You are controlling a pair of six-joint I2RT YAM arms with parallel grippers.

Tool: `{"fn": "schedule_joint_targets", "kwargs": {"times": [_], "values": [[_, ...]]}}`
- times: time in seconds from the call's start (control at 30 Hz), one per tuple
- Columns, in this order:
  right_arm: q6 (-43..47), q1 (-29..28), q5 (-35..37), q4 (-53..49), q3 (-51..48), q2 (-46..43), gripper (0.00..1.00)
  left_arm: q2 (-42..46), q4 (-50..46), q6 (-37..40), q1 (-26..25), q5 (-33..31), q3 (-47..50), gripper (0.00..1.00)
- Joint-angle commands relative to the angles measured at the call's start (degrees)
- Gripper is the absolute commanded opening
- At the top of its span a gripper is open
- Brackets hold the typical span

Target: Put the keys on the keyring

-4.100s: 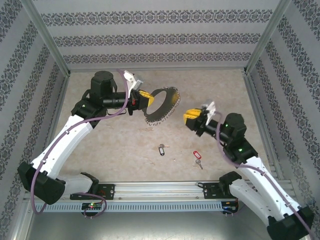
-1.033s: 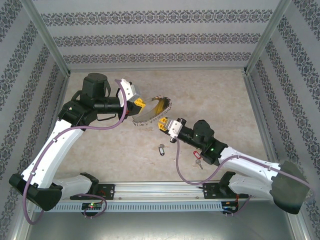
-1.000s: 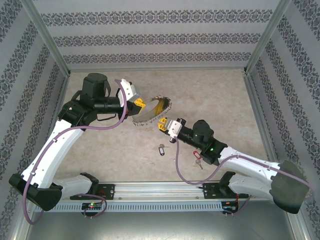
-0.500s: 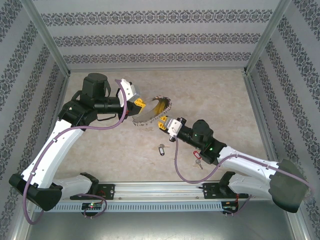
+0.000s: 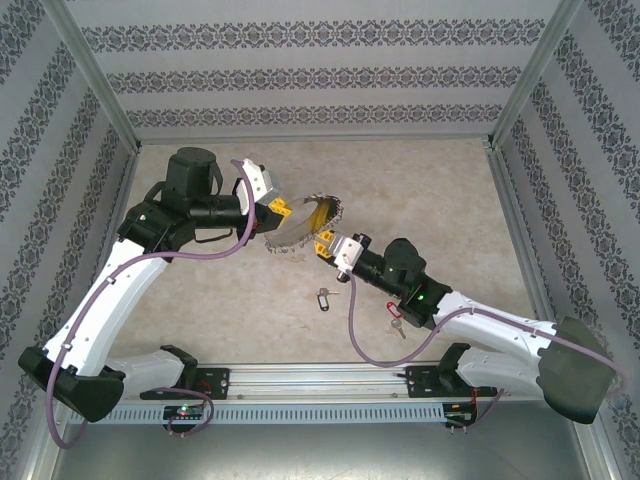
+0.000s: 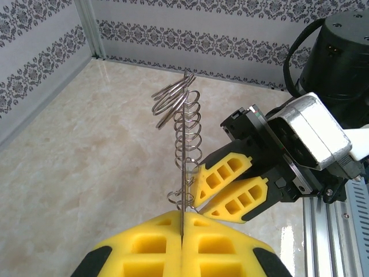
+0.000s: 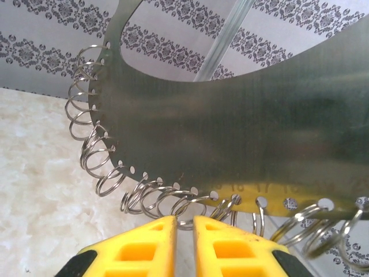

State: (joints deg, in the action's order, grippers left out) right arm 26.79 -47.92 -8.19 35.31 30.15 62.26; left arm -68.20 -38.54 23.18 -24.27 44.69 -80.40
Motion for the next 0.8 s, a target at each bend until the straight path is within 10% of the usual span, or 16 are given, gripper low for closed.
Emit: {"fn": "schedule_joint_targets", "kwargs": {"times": [0.0,0.77], "values": [[-1.3,-0.9,0.9,-0.2,-1.2,-1.6,0.16,0.7,1.9,-0.9,0.1,0.3,0.0,0.0],[-0.3,-3.3,4.7,1.3,1.4,1.1,0.18,1.2,3.7,-4.6,-0.1,-1.9,0.7,0.0]]}}
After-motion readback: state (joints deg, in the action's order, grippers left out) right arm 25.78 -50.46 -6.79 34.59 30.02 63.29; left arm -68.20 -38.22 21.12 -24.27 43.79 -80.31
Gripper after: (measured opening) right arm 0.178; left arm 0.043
